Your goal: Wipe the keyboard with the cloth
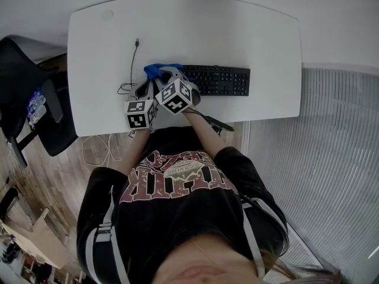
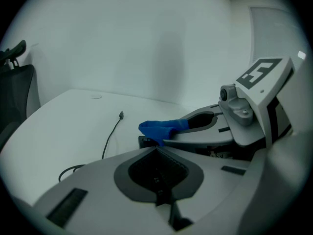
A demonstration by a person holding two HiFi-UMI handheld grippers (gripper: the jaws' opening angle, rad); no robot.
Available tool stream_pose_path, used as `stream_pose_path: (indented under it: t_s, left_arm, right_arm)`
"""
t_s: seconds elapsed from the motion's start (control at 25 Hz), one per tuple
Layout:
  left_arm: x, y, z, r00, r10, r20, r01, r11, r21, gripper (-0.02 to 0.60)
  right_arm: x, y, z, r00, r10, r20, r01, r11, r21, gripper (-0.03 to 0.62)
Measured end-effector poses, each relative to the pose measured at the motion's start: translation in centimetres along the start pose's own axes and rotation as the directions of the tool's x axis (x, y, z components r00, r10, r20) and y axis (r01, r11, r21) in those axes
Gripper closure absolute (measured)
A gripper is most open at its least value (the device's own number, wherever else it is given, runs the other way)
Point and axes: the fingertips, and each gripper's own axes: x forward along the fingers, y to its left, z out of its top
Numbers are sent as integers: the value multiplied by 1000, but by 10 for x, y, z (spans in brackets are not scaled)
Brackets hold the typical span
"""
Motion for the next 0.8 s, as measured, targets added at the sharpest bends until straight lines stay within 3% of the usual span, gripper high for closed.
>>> stream_pose_path:
  t_s: [0.8]
  left_arm:
    - [13, -21, -8, 1000, 11, -30, -9, 998, 56, 552]
  right_arm:
    - [-43, -52, -48, 992, -127, -4, 126, 984, 124, 530]
